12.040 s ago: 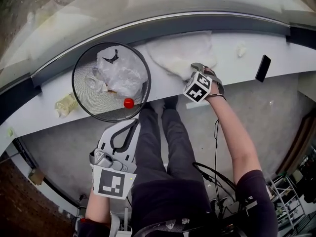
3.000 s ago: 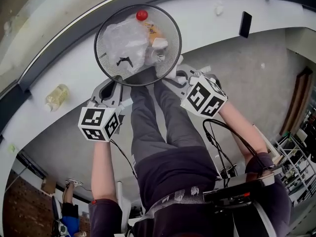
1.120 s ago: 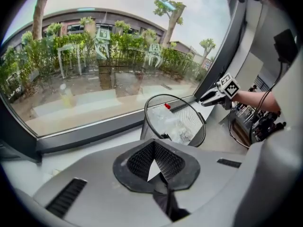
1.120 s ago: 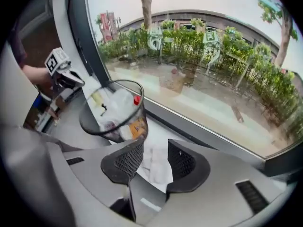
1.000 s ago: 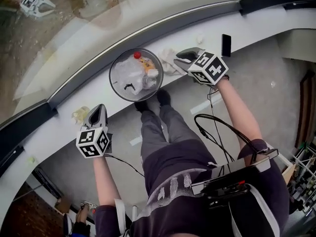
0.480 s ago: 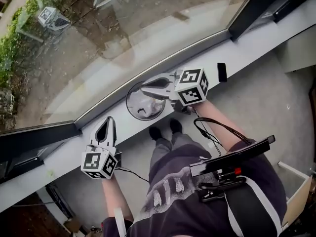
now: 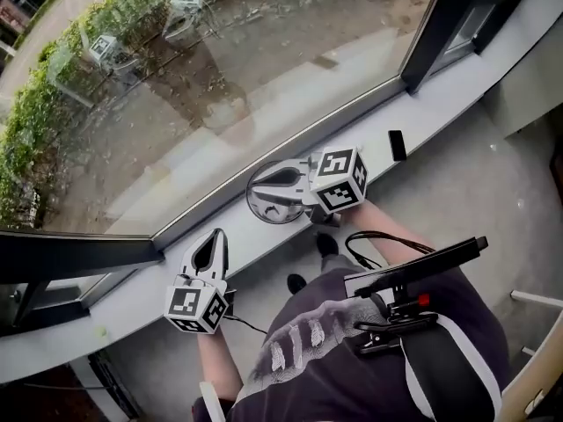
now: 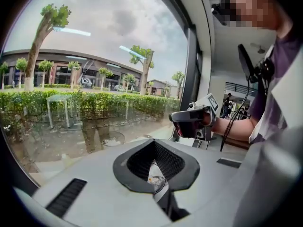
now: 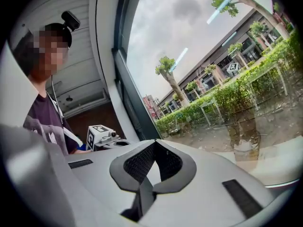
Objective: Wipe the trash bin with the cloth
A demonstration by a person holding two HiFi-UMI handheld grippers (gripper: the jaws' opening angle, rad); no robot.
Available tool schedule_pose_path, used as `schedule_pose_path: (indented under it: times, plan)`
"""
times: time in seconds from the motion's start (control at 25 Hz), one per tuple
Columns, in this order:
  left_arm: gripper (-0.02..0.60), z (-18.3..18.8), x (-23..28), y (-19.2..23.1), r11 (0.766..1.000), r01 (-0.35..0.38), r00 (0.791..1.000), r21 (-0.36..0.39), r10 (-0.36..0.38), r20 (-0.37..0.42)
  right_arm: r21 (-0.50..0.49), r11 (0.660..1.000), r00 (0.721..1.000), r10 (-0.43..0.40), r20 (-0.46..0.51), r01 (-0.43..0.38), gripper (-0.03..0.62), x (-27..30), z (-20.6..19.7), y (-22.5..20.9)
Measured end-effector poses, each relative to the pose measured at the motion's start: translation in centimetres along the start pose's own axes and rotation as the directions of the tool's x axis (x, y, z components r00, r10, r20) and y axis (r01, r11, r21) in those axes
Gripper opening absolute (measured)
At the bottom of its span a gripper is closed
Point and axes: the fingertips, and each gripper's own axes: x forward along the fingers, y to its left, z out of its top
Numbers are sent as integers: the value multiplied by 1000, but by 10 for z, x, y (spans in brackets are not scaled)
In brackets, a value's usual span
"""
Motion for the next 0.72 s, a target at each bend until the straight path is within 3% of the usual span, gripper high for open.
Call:
schedule_pose_path:
  times: [0.32,0.48,0.72]
  plan:
    - [-11,-12,-37,-5,989,147,988,9,-147,52,27,998,997,-54,58,53,-2,21,-16,63]
    - [-11,-20,-33,-17,968,252,966,-7,-252,58,45,993,993,-110,53,108,-2,16,-31,82]
    - [-11,-19,-29,-39,936,352,933,5,-351,80,60,985,985,-167,47,164,-2,3,-43,102]
